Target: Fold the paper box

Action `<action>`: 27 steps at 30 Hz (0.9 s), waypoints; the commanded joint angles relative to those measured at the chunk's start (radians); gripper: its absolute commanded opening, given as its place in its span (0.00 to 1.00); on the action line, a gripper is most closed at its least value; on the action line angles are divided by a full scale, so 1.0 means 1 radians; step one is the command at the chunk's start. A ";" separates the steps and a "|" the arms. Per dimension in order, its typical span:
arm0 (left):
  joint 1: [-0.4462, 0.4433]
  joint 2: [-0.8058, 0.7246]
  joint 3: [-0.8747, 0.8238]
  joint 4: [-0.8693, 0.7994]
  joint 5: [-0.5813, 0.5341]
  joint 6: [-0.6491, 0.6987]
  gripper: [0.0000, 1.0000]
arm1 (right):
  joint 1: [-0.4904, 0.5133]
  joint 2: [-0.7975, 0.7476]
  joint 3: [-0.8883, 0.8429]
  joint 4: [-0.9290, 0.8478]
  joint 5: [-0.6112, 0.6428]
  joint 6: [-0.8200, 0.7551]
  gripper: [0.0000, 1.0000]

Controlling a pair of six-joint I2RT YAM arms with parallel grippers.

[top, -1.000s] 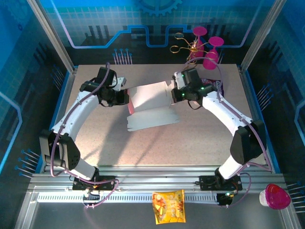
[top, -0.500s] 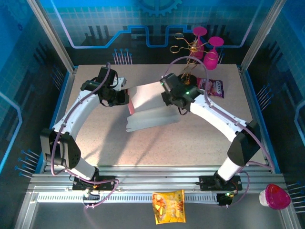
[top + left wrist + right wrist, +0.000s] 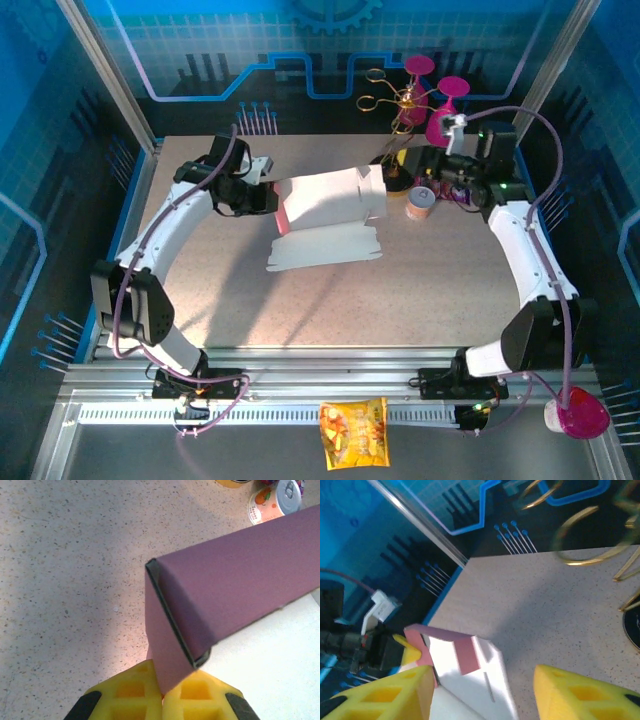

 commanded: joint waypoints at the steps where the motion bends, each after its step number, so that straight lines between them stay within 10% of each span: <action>1: 0.001 0.017 0.044 -0.004 0.073 0.037 0.00 | -0.053 0.077 -0.074 0.228 -0.246 0.150 0.47; 14: 0.010 0.074 0.088 -0.014 0.130 0.051 0.00 | 0.044 0.203 -0.117 0.190 -0.407 0.002 0.44; 27: 0.013 0.084 0.103 -0.012 0.143 0.058 0.00 | 0.120 0.186 -0.045 -0.077 -0.308 -0.206 0.41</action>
